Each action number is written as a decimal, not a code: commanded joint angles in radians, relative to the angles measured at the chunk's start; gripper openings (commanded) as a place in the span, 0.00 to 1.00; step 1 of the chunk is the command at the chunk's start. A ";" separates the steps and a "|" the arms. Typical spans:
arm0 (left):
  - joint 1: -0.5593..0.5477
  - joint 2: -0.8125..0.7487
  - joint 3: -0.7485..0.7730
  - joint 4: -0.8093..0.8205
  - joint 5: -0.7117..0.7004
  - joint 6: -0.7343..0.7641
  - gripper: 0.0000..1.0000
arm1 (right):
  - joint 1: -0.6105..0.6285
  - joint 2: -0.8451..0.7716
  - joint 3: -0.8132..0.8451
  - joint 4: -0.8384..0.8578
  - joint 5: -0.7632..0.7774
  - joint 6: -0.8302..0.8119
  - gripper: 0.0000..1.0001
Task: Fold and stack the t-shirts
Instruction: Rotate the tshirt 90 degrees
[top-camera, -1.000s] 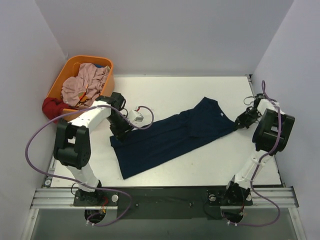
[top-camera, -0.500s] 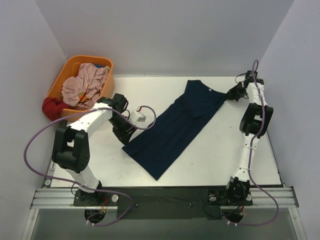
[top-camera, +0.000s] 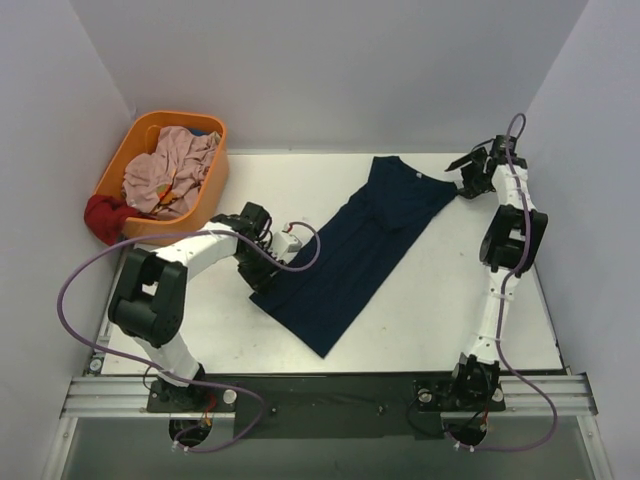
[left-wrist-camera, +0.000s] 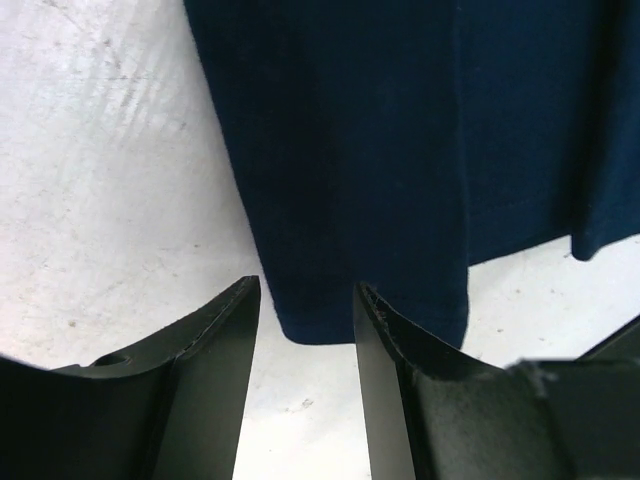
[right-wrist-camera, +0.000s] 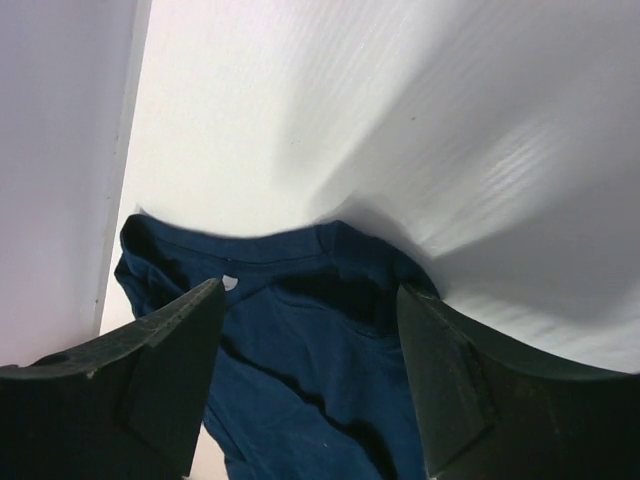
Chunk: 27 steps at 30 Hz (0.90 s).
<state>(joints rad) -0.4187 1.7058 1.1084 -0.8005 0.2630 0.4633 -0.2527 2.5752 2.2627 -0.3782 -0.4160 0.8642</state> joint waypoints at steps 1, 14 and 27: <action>0.006 0.015 0.001 0.109 -0.024 -0.032 0.52 | -0.045 -0.131 -0.020 -0.028 0.065 -0.085 0.66; -0.204 0.034 -0.137 0.003 0.160 0.096 0.00 | 0.009 -0.619 -0.512 -0.047 0.008 -0.258 0.66; -0.348 -0.139 -0.094 -0.183 0.170 0.170 0.21 | 0.482 -1.280 -1.393 -0.218 0.177 -0.239 0.66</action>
<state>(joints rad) -0.8318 1.6634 0.9726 -0.8814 0.4103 0.6029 0.0650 1.4582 1.0191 -0.4923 -0.3176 0.5827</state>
